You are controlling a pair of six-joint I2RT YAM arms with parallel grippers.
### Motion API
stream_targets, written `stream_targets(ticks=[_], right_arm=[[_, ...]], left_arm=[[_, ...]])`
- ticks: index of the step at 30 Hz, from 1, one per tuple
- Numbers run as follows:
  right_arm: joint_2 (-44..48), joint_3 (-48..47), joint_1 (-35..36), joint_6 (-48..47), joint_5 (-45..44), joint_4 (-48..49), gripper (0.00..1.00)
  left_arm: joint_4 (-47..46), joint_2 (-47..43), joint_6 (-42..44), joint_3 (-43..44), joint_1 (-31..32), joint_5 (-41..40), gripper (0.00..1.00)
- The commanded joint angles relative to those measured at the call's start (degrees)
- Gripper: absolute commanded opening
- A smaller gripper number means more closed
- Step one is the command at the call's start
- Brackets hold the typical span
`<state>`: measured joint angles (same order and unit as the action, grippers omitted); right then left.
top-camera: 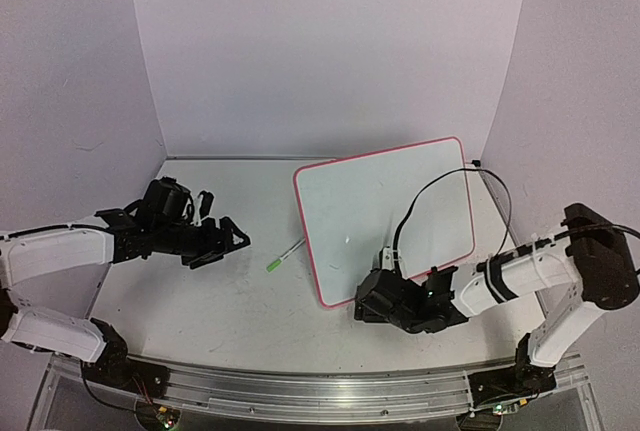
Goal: Write a sentence on the whiteboard
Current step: Adjust the whiteboard stand at the center of the board, then pick up the whiteboard marker from the center of the board.
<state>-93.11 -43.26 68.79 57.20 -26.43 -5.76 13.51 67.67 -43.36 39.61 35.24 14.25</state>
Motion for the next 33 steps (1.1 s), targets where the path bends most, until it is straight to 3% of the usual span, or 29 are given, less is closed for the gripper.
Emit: stream_targets(ticks=[1, 11, 17, 24, 33], right_arm=[[9.02, 2.76, 1.50, -2.14, 0.10, -1.20, 0.82], [32.61, 8.02, 1.62, -16.86, 0.07, -1.89, 0.98], [43.27, 8.14, 1.61, -20.51, 0.76, -1.87, 0.98], [45.23, 6.89, 1.55, -21.33, 0.44, -2.41, 0.98], [39.41, 5.06, 1.53, -20.88, 1.31, -3.44, 0.97]], left_arm=[[-1.24, 7.00, 1.33, 5.28, 0.52, -1.12, 0.85], [-0.35, 30.52, 10.59, 21.37, 2.61, -4.40, 0.67], [7.94, 42.53, 16.90, 32.16, 5.05, -9.76, 0.59], [10.21, 46.56, 18.62, 35.07, 8.50, -16.23, 0.55], [10.93, 47.86, 18.29, 32.77, 11.49, -20.44, 0.43]])
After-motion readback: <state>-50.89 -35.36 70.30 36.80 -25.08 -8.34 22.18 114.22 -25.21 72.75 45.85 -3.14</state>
